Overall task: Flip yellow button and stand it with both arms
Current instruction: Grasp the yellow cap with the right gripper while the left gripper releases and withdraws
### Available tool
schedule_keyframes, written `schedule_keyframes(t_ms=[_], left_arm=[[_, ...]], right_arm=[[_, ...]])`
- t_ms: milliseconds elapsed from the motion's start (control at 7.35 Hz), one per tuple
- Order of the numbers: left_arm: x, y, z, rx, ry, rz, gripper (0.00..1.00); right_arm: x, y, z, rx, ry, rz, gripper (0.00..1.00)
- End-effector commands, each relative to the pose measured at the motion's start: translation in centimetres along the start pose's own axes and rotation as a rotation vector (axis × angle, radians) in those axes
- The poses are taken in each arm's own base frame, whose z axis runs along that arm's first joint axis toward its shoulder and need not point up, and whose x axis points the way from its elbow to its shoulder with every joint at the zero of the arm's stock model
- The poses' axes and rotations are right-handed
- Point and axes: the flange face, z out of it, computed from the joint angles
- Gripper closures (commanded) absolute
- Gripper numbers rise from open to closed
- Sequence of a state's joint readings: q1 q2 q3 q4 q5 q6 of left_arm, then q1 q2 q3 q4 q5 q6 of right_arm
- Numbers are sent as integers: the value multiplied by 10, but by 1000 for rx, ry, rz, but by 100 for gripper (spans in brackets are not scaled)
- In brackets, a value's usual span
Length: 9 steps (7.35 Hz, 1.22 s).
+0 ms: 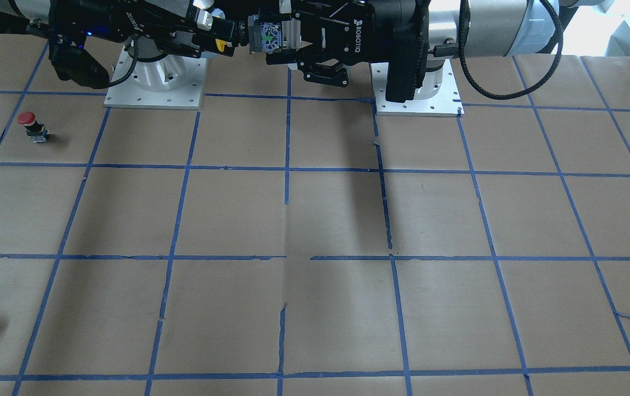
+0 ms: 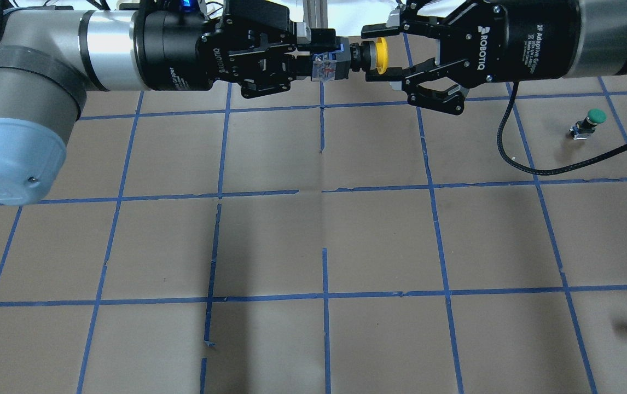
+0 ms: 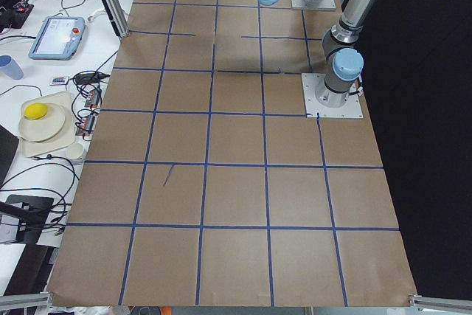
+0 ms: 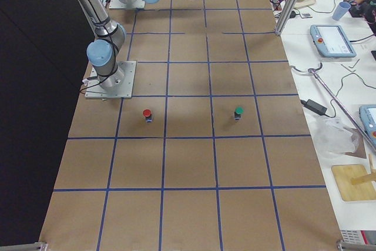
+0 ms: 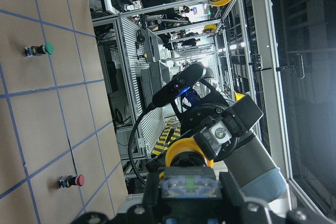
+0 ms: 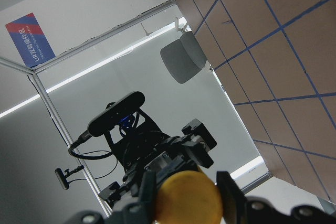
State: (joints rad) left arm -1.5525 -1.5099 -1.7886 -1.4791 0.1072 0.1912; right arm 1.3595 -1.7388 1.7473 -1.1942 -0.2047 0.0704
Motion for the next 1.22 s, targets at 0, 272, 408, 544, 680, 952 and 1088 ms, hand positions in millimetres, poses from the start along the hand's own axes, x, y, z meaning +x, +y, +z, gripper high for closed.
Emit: schedule_keyframes(t_ms=[0,272,408,544,680,952,1088], left_arm=[[4,1,0,0,-3,-5,6],[-8,0,-9,-10,-155,0,6],[-17,0,-17,-15,-252,2,6],[-26,-1,-21,-28,-346,-3,5],[-23,-1,-27,-22,-387,2,5],[-36,-6,-51,-7,-515,-8,5],[-46,-9,-56,-28,-617,-15,5]], right_arm=[[-1,1,0,1,-1,-3,73],[-8,-3,-12,31,5,-32,73],[-14,-9,-35,89,69,-69,73],[-16,-14,-50,142,133,-126,73],[-8,-20,-57,214,332,-233,73],[8,-22,-67,237,559,-356,75],[25,-28,-75,196,737,-502,76]])
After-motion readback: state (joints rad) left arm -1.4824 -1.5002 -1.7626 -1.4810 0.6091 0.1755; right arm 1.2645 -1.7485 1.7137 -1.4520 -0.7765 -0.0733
